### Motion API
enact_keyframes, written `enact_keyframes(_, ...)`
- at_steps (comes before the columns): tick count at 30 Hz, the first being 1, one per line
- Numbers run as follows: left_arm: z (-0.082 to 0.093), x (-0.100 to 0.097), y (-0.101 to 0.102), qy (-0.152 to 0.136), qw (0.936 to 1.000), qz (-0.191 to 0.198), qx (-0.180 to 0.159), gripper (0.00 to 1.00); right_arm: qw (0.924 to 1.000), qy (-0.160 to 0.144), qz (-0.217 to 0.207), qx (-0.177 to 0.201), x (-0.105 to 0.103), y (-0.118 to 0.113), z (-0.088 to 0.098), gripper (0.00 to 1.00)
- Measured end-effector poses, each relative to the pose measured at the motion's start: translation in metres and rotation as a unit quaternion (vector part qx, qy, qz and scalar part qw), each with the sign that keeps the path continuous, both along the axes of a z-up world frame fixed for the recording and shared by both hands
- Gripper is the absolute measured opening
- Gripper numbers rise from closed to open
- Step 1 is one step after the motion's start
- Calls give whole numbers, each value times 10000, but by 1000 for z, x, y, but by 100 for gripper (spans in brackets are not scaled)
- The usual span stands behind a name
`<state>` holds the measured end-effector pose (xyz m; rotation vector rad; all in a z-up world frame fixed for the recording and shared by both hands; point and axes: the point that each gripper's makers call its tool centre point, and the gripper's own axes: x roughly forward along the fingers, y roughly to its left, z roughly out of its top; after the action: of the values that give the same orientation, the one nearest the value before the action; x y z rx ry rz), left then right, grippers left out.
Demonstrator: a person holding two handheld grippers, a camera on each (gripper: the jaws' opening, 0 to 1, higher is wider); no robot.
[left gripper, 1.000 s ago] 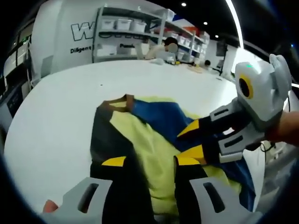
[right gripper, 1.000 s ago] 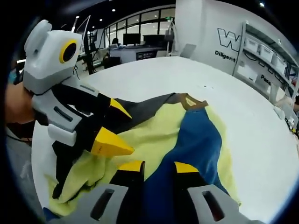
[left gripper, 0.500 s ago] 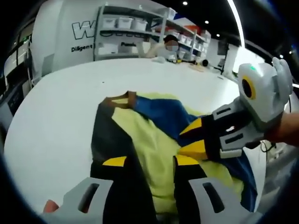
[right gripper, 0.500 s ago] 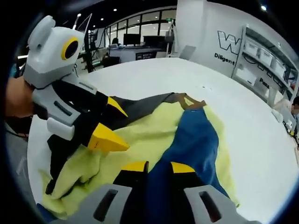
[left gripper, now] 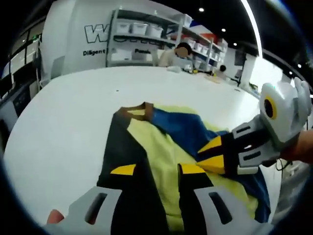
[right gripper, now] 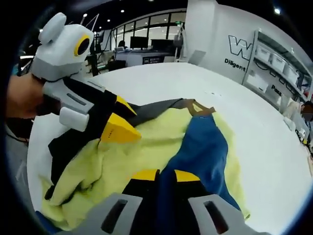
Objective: Fold the garment on the visible template until the final outline fits inside the template.
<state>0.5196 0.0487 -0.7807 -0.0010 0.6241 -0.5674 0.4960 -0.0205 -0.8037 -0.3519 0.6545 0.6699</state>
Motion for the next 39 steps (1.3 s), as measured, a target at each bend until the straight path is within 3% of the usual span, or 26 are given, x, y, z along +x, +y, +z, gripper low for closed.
enact_keyframes(3,7,6,2,-180,9998,102,18,26,10000,-21,0,37,0,0,0,7)
enact_keyframes(10,-4,6,1,16,9999,53,114,21,10000,-23,5,17,0,0,0,6)
enact_keyframes(18,-11,2,1,235,9997,36,90,0,10000,-50,-2,9,1,-2,1,4)
enact_keyframes(24,-12,2,2,240,9997,29,100,0,9998,79,-122,138,0,0,0,7)
enact_keyframes(27,-11,1,1,223,9997,27,98,0,9997,-101,107,-172,-1,2,1,8)
enact_keyframes(34,-12,2,3,224,9997,25,86,0,9998,-141,88,-143,-1,-1,0,0)
enact_keyframes(39,-12,3,5,237,9997,32,73,0,9999,-23,-87,52,2,-4,0,0)
